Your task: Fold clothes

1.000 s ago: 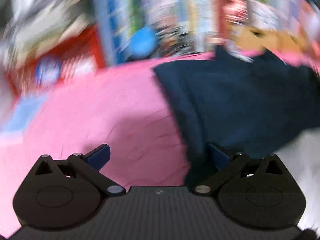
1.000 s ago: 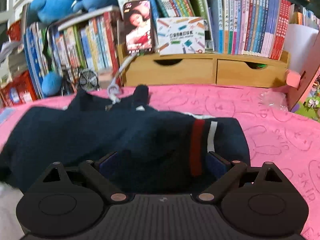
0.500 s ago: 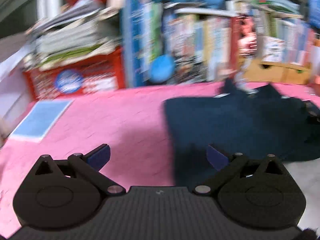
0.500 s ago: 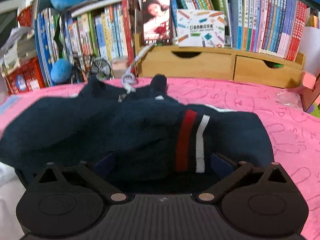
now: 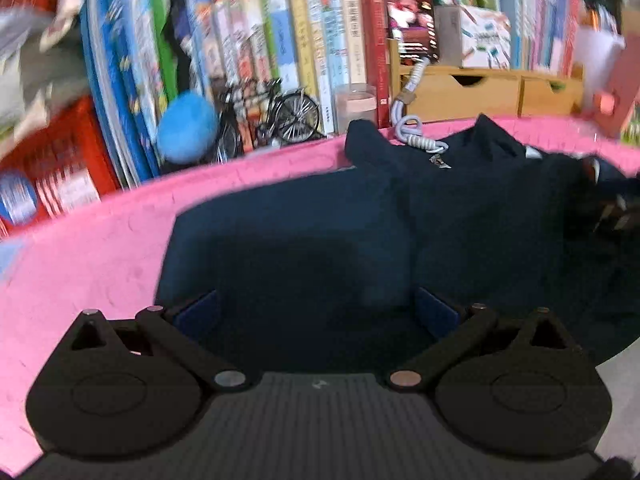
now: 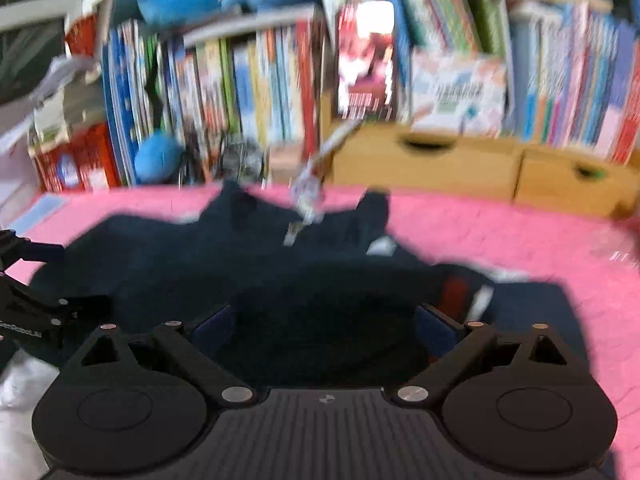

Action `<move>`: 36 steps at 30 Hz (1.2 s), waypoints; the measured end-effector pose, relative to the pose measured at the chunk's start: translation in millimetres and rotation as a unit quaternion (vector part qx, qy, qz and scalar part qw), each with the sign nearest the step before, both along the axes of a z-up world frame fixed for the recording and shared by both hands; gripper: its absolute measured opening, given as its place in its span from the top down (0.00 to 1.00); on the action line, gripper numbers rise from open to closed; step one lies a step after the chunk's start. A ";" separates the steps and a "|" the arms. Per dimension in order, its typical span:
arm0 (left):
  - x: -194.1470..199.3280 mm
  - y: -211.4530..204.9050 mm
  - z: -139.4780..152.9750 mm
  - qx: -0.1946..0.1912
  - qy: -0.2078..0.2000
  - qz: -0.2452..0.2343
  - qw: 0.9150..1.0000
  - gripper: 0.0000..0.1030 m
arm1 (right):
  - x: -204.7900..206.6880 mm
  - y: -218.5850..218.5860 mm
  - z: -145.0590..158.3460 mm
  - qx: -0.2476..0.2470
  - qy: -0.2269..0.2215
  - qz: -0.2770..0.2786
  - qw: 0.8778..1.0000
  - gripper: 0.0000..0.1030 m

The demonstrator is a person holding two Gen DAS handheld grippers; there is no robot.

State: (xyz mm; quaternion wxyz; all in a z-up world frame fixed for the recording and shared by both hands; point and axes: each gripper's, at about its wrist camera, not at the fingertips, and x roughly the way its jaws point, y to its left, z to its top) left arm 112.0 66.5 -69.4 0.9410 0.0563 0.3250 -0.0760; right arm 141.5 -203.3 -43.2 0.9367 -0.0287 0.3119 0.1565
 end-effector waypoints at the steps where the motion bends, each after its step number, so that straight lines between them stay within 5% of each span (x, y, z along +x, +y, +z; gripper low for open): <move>1: -1.4 4.3 -2.0 -0.013 0.002 0.002 1.000 0.00 | 1.0 3.3 -6.5 -0.015 0.000 -0.002 1.000 0.06; 12: 0.0 6.9 -1.1 -0.027 0.014 0.009 1.000 0.00 | 19.2 6.8 -15.4 -0.059 0.015 -0.005 0.998 0.00; 15: -12.1 18.1 3.9 -0.050 0.022 0.021 0.998 0.00 | 13.9 -23.3 -7.8 -0.070 0.022 -0.030 0.997 0.00; 18: -34.3 33.7 15.7 -0.084 0.019 0.022 0.996 0.00 | -7.2 -92.0 5.6 0.015 0.027 -0.076 0.997 0.00; 20: -52.2 36.7 26.5 -0.076 0.003 0.016 0.997 0.00 | -32.9 -125.0 14.7 0.029 0.007 -0.097 0.995 0.00; 26: -91.7 36.8 33.7 -0.002 -0.018 0.011 1.000 0.00 | -103.1 -140.1 6.9 -0.091 -0.015 -0.056 0.994 0.00; 31: -89.4 43.8 10.0 0.046 0.016 0.054 0.997 0.00 | -114.1 -139.1 -14.5 -0.130 0.003 -0.060 0.990 0.00; 36: -87.7 47.7 7.2 0.027 0.026 0.076 0.996 0.00 | -84.5 -151.7 -19.0 -0.129 -0.009 -0.110 0.986 0.00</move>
